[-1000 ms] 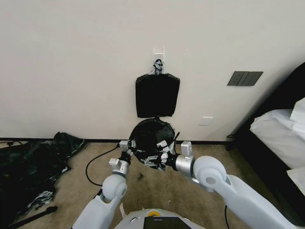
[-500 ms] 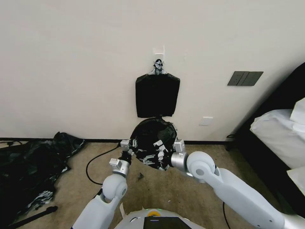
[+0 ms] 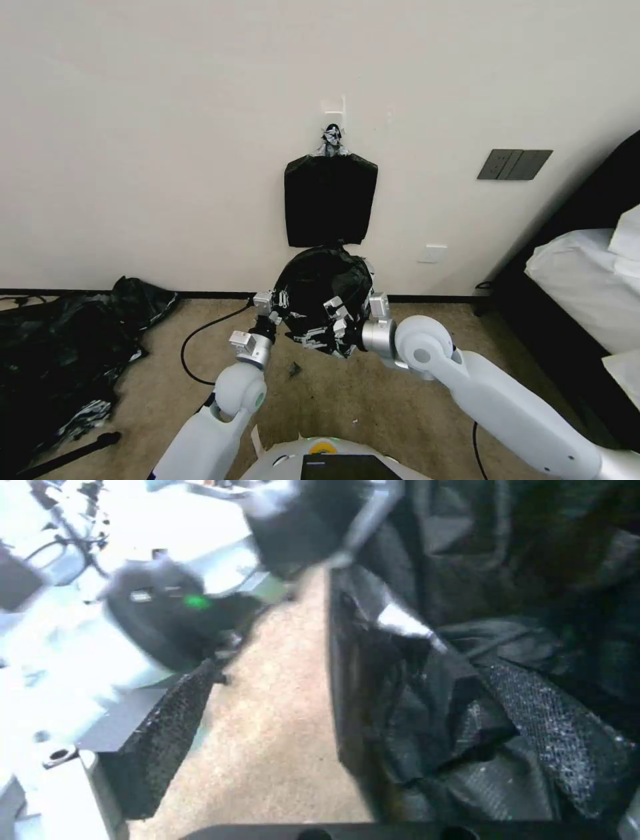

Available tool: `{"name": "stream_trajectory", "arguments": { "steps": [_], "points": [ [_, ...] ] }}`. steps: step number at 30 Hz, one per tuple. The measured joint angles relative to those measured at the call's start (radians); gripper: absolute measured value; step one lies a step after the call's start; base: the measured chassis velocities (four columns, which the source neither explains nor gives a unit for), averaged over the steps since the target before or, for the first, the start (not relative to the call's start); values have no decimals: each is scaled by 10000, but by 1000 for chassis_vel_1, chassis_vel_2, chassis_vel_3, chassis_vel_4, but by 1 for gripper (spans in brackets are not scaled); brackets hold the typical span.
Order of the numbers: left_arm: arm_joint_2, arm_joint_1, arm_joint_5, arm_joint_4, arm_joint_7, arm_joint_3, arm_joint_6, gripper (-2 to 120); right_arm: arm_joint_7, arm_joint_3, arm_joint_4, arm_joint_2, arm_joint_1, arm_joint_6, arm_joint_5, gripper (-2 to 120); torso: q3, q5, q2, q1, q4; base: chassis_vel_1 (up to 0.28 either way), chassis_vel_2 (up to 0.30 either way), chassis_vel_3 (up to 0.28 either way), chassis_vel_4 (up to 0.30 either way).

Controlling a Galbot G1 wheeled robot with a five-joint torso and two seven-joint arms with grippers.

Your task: Place a trash bag onto the trash bin.

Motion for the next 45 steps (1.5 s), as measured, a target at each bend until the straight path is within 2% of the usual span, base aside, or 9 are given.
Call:
{"name": "stream_trajectory", "arguments": {
  "steps": [7, 21, 29, 34, 37, 42, 45],
  "points": [
    [-25, -15, -114, 72, -21, 32, 5, 1, -100, -74, 455, -160, -241, 0, -164, 99, 0, 1, 1, 0, 0, 0, 0, 0, 0],
    [-97, -65, -546, 63, -344, 58, 256, 1, -511, -818, 1029, -557, -699, 0, -2097, 99, 0, 0, 1, 0, -1, 0, 0, 0, 0],
    [-125, -121, -1026, -66, -619, 169, 469, 1, -551, -1297, 602, -352, -832, 3, -3336, 99, 0, 2, 1, 0, 1, 0, 0, 0, 0],
    [-104, -99, -1973, -319, -1007, 138, 720, 1, -340, -1171, 426, -371, -1147, 4, -3915, 98, 0, 2, 1, 0, 0, 0, 0, 0, 0],
    [-128, -128, -2953, -484, -1483, 11, 968, 1, -190, -839, 559, -479, -1472, 6, -4447, 99, 0, 1, 1, 0, -1, 0, 0, 0, 0],
    [-130, -137, -3864, -598, -1899, -152, 1233, 1, -21, -372, 677, -541, -1701, 11, -4667, 99, 0, 1, 1, 0, -1, 0, 0, 0, 0],
    [-157, -157, -5002, -749, -2375, -338, 1455, 1, 156, 84, 696, -711, -1949, 16, -4745, 99, 0, 1, 0, 0, 0, 0, 0, 0, 0]
  ]
}}
